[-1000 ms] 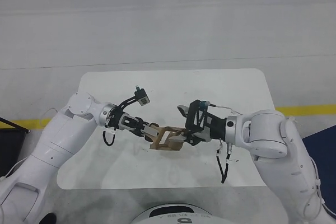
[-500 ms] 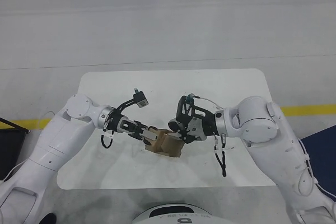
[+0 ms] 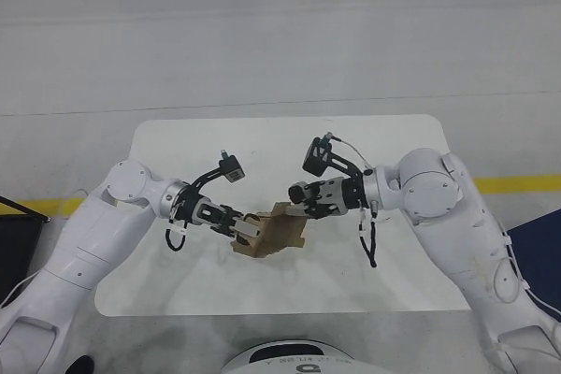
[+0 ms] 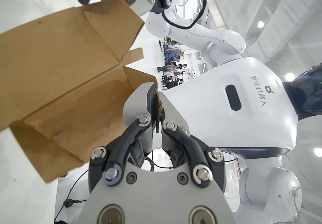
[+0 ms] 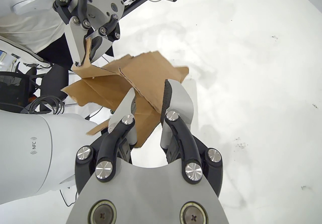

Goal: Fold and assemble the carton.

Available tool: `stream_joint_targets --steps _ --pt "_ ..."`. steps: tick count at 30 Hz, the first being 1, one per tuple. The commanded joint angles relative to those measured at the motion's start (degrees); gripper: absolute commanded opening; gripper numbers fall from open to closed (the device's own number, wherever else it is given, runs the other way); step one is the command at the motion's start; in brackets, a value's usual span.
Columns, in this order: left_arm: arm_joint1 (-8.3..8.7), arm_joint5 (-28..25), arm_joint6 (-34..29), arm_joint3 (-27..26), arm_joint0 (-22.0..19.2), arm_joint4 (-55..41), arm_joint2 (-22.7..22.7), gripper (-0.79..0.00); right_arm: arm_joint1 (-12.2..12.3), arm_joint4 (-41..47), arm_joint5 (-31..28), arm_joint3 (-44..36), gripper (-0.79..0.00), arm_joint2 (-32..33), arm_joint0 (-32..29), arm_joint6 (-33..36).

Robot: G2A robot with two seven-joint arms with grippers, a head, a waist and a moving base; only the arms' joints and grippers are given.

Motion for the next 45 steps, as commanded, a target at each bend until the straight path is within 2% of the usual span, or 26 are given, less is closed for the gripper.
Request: stream_joint_targets --steps 1,2,3,4,5,6,12,17,21,31,41,45 --pt "0.05 -0.3 0.0 0.6 -0.1 -0.7 -0.2 -0.785 0.2 -0.4 0.2 -0.6 -0.268 1.6 -0.8 -2.9" --pt "0.06 -0.3 0.0 0.9 -0.1 -1.3 -0.4 -0.785 0.4 -1.0 0.4 -1.2 -0.219 2.8 -1.6 -5.1" --pt "0.05 -0.3 0.0 1.3 -0.1 -1.9 -0.7 -0.785 0.5 -1.9 0.4 -1.9 -0.231 4.2 -2.6 -7.4" --pt "0.02 -0.3 0.0 1.7 -0.1 -2.5 -1.0 -0.785 0.7 -2.1 0.3 -2.8 -0.2 5.8 -4.1 -10.7" --pt "-0.04 -0.3 0.1 2.1 0.0 -3.2 -1.2 -0.785 0.7 -1.4 0.4 -3.4 -0.028 7.7 -6.0 -15.1" --pt "-0.11 -0.3 0.2 2.4 0.1 -3.9 -1.4 -0.785 0.8 -0.2 0.3 -4.1 0.0 9.5 -8.3 -19.3" --pt "-0.86 0.0 1.4 4.1 0.6 -8.9 -2.1 -0.785 1.0 -2.3 -2.4 -8.2 0.0 17.7 -22.5 -39.8" --pt "-1.76 1.4 0.0 5.8 0.0 -13.5 -1.9 -0.785 0.8 -9.9 -5.7 -10.4 0.0 17.7 -28.9 -48.7" --pt "-2.51 2.2 0.0 7.1 -0.9 -15.6 -1.6 -0.785 0.5 -16.4 -7.0 -10.9 0.0 15.1 -29.3 -50.4" --pt "-3.63 2.8 0.0 7.7 -1.9 -15.4 -0.4 -0.785 0.0 -24.2 -3.2 -10.4 0.0 9.8 -23.3 -48.3" --pt "-4.12 3.0 0.0 9.4 -1.5 -17.5 -1.9 -0.785 -0.3 -25.3 -4.7 -9.6 0.0 5.5 -20.0 -45.2" --pt "-4.47 3.2 0.0 9.5 -1.6 -17.3 -2.0 -0.785 -0.4 -27.7 -2.8 -10.5 0.0 4.7 -19.4 -44.4"
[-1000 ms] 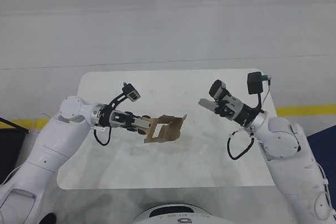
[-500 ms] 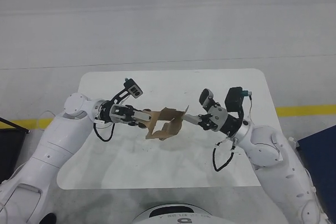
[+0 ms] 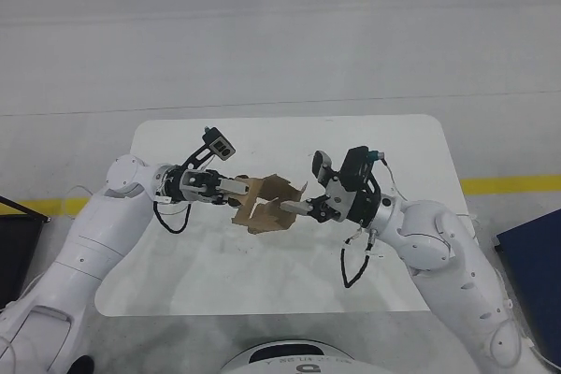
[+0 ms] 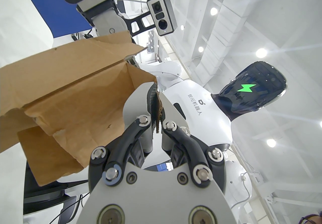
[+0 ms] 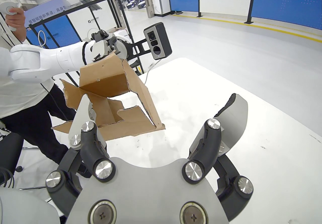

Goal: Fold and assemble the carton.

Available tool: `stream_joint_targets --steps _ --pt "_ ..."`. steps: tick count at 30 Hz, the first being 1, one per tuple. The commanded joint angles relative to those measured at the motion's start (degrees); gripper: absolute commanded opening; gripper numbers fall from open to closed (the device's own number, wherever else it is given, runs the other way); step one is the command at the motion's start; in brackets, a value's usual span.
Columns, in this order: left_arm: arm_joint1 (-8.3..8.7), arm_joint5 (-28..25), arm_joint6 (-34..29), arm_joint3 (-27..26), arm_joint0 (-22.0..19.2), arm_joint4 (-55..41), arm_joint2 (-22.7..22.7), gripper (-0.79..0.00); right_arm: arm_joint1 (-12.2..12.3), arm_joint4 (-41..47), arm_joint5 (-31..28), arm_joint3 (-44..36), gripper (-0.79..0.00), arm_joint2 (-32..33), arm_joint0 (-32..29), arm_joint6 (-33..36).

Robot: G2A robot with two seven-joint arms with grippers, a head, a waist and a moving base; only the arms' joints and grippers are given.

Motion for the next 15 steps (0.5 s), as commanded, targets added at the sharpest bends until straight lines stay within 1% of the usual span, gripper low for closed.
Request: stream_joint_targets --steps 1,9,15 --pt "-0.22 0.2 0.1 0.1 -0.1 0.0 0.0 -0.785 -0.1 -1.6 1.5 -0.7 0.0 -0.5 0.1 0.2" --pt "-1.27 1.6 1.2 1.4 -0.3 -1.2 -0.1 -0.785 -0.5 -6.2 5.1 -2.6 0.0 -3.6 1.4 0.4" --pt "-1.62 1.9 1.6 2.7 -0.3 -1.2 -1.3 -0.785 -0.7 -9.4 7.1 -3.8 0.0 -5.4 1.9 0.3"
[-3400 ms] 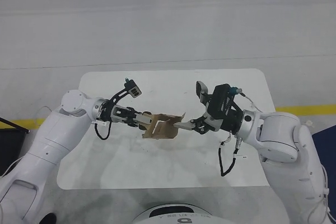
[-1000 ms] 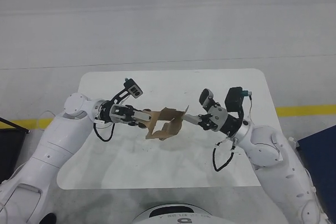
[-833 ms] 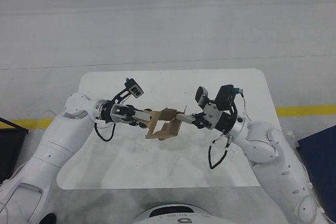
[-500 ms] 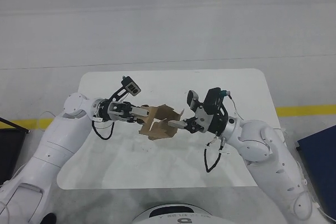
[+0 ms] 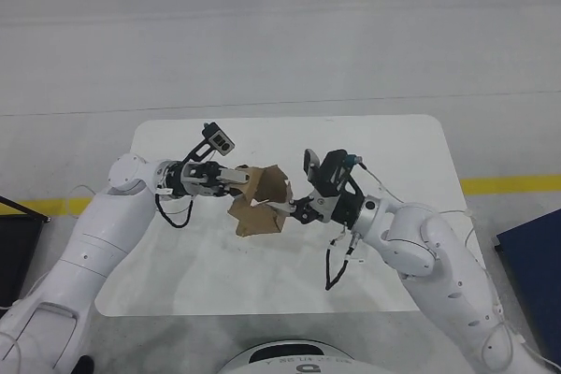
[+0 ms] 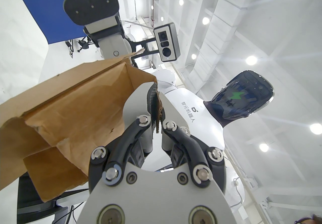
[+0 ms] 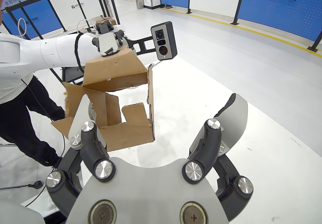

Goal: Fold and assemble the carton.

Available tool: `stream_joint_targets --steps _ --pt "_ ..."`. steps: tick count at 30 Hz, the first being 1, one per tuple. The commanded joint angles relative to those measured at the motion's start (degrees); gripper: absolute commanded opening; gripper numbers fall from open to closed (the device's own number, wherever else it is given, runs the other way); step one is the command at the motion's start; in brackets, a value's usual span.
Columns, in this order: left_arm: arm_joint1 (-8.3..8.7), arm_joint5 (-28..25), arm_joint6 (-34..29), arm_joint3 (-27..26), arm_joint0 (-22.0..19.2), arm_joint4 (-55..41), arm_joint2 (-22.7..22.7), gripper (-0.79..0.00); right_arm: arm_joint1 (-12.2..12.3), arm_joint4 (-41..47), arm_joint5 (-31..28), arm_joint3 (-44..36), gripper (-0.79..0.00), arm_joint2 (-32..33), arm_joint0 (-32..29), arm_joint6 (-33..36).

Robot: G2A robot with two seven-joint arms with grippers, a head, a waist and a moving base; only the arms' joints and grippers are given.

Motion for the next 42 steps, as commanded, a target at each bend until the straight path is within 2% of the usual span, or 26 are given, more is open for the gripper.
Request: stream_joint_targets --steps 1,7,18,28,38,42 --pt "-0.08 0.2 0.2 0.2 0.2 0.0 -0.4 -0.785 -0.1 -0.7 0.3 -0.4 0.0 -0.5 0.2 0.1" --pt "-0.5 0.5 -0.7 -0.4 0.8 0.2 -0.8 -0.785 -0.4 -1.3 1.3 -0.3 0.0 -2.2 1.2 1.2" --pt "-1.03 0.5 -1.6 -2.2 1.5 2.1 -1.0 -0.785 -1.2 3.5 1.8 4.9 0.0 -5.1 4.5 1.5" --pt "-0.65 1.3 -1.6 -4.8 2.2 2.3 -0.6 -0.785 -2.0 16.5 -1.7 12.9 0.0 -5.3 7.3 -0.2" --pt "0.12 1.2 -1.6 -6.0 2.7 0.8 -0.5 -0.785 -2.1 18.2 -2.9 15.6 0.0 -5.0 7.8 0.1" --pt "0.36 1.1 -1.6 -6.1 2.7 -0.4 -0.6 -0.785 -2.1 16.2 -2.3 15.3 0.0 -5.6 7.4 1.0"
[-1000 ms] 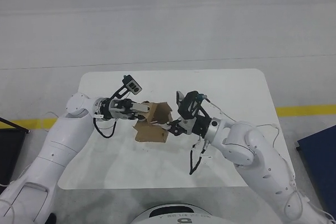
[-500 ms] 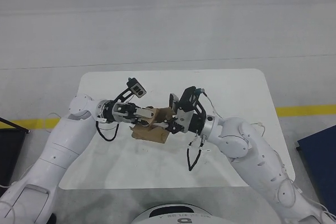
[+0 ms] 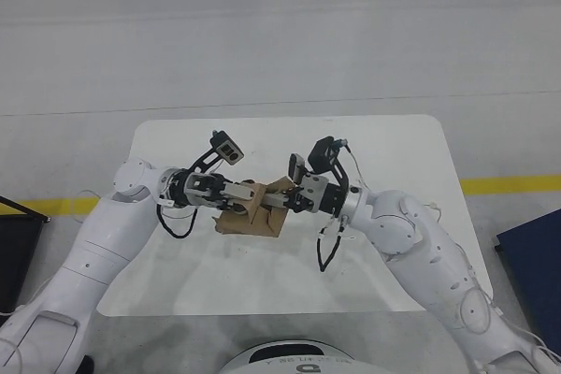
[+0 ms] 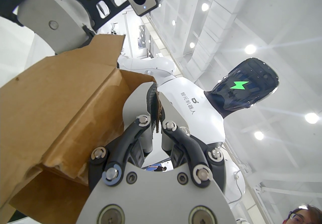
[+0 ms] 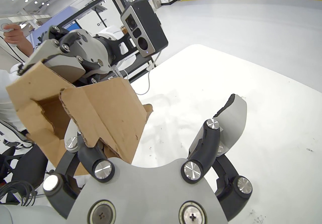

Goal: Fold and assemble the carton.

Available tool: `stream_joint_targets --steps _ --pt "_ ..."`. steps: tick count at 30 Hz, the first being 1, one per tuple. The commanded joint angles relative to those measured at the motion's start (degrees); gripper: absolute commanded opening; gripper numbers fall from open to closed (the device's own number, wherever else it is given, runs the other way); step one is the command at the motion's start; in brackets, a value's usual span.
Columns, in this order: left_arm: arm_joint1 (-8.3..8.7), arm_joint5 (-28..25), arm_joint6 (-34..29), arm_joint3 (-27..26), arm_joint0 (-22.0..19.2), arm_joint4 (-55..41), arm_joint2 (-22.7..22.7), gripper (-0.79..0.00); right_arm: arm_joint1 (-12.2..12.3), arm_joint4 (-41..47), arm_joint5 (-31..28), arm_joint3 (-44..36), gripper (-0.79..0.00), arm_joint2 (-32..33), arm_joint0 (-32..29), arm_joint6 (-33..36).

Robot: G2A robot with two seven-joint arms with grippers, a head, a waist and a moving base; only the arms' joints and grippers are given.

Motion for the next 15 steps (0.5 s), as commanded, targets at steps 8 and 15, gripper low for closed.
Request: stream_joint_targets --steps 8,15 --pt "0.25 -0.1 0.0 0.4 -0.2 -1.3 0.3 -0.785 0.1 -1.5 0.9 -3.6 0.0 1.2 -1.6 -2.0" --pt "0.48 -0.7 0.0 1.2 0.0 -2.0 0.2 -0.785 1.0 -3.8 0.9 -10.6 0.0 6.3 -5.8 -4.1"
